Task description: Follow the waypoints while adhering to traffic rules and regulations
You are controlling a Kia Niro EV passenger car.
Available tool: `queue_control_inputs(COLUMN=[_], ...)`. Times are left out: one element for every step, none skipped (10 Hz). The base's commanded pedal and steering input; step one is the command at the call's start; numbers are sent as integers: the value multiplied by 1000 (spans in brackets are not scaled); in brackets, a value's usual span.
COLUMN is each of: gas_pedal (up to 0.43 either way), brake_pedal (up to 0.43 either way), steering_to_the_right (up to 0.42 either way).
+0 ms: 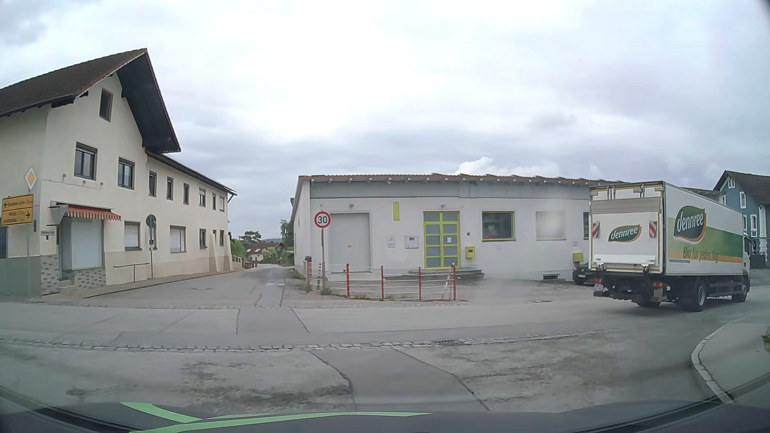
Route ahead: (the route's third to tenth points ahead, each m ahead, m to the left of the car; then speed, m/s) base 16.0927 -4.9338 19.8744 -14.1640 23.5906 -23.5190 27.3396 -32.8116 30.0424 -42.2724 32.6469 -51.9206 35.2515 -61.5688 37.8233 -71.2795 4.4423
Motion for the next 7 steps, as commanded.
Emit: queue_control_inputs(gas_pedal=[0,0,0,0,0,0,0], brake_pedal=[0,0,0,0,0,0,0], steering_to_the_right=[188,192,201,213,224,238,257])
